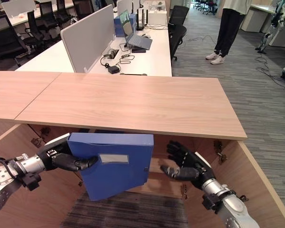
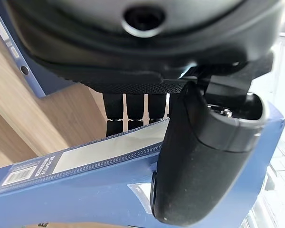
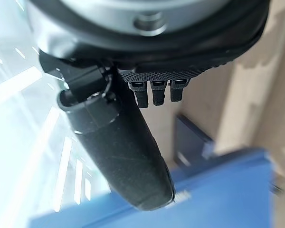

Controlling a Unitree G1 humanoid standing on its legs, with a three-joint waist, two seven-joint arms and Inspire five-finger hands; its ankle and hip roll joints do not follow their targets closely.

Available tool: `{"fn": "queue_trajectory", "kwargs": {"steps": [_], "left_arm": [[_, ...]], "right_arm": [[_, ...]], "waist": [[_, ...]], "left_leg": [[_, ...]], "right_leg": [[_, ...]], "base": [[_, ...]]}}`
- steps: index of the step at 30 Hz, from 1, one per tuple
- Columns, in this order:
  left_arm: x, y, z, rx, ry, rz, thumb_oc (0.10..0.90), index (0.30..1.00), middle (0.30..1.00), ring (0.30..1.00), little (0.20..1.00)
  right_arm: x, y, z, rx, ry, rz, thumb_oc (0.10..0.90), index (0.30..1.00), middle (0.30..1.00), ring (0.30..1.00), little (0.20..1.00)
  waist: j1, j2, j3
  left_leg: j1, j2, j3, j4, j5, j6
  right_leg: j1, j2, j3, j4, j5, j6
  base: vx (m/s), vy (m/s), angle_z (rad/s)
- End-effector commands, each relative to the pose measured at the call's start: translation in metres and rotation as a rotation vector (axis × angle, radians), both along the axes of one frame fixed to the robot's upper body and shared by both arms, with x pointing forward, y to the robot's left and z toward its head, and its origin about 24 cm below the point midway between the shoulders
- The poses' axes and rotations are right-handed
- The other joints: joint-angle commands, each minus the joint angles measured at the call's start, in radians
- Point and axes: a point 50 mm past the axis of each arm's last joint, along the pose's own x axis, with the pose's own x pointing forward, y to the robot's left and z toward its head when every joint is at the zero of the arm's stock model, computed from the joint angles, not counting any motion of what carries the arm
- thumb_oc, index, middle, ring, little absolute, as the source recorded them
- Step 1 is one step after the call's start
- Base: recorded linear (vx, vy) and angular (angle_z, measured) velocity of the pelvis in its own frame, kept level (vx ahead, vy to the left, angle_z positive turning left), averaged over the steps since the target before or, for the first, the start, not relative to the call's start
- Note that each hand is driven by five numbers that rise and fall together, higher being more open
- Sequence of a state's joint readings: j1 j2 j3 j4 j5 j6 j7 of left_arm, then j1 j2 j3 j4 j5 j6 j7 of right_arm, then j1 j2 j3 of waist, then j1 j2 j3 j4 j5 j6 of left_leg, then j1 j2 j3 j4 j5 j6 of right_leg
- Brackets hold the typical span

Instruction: Put the empty folder in the office cabinet

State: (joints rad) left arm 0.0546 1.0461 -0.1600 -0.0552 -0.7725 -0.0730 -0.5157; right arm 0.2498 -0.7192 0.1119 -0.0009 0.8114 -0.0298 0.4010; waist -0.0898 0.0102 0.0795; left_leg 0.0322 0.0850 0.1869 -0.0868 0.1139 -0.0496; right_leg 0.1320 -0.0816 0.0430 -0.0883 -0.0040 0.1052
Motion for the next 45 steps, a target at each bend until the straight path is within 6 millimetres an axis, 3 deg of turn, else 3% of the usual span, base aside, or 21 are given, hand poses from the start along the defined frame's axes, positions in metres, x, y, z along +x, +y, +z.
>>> {"fn": "queue_trajectory", "kwargs": {"steps": [1,23,33,45], "left_arm": [[0.024,-0.005,0.089,-0.096,-0.426,-0.057,0.400,0.300,0.300,0.300,0.300],[0.026,-0.021,0.092,-0.173,-0.433,-0.132,0.400,0.300,0.300,0.300,0.300],[0.028,-0.041,0.079,-0.223,-0.360,-0.213,0.400,0.300,0.300,0.300,0.300],[0.035,-0.077,0.067,-0.316,-0.296,-0.323,0.400,0.300,0.300,0.300,0.300]], "right_arm": [[0.032,0.014,0.059,0.056,-0.272,0.132,0.800,0.900,0.900,0.900,0.900],[0.038,0.046,0.068,0.120,-0.279,0.315,0.800,0.900,0.900,0.900,0.900],[0.050,0.063,0.077,0.177,-0.347,0.321,0.800,0.900,0.900,0.900,0.900],[0.064,0.082,0.087,0.294,-0.426,0.268,0.800,0.900,0.900,0.900,0.900]], "waist": [[-0.001,-0.018,-0.003],[0.007,-0.028,-0.015],[0.008,-0.026,-0.019],[-0.001,-0.020,-0.016]], "left_leg": [[0.105,-0.011,0.031,0.000,-0.118,-0.016],[0.094,-0.012,0.025,0.000,-0.115,-0.017],[0.093,-0.012,0.022,0.000,-0.119,-0.012],[0.103,-0.014,0.025,0.000,-0.126,-0.009]], "right_leg": [[-0.012,0.016,-0.015,0.031,-0.071,0.063],[-0.017,0.014,-0.015,0.025,-0.063,0.062],[-0.019,0.013,-0.006,0.023,-0.060,0.062],[-0.010,0.011,-0.001,0.020,-0.063,0.056]], "base": [[0.00,0.000,0.00],[0.00,0.000,0.00],[0.00,0.000,0.00],[0.00,0.000,0.00]]}}
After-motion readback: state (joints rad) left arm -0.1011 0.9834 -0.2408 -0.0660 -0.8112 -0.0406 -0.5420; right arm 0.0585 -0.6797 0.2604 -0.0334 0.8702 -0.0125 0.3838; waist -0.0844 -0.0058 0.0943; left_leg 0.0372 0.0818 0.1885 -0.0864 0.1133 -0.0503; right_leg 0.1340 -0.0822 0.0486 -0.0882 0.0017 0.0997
